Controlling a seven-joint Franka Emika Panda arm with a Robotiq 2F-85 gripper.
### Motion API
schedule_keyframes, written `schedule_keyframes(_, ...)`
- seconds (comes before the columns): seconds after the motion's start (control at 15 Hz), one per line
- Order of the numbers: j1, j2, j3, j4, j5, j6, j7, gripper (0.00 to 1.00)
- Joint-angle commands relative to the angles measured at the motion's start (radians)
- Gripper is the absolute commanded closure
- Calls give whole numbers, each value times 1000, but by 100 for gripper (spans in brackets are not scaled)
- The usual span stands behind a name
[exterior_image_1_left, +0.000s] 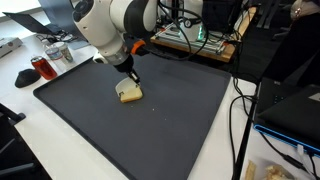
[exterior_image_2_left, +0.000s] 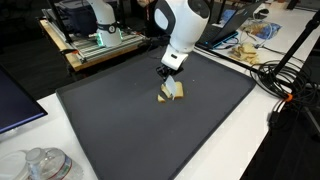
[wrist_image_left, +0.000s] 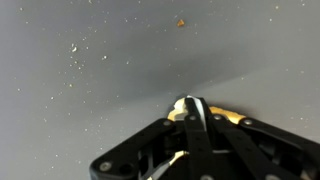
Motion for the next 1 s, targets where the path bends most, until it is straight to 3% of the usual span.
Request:
schedule_keyframes(0.0, -3, 121, -15, 50, -29, 59, -13, 99)
schedule_keyframes(0.6, -6, 120, -15, 62, -25, 45, -17, 99)
schedule_keyframes(0.93, -8, 22, -15, -8, -16, 66, -22, 99)
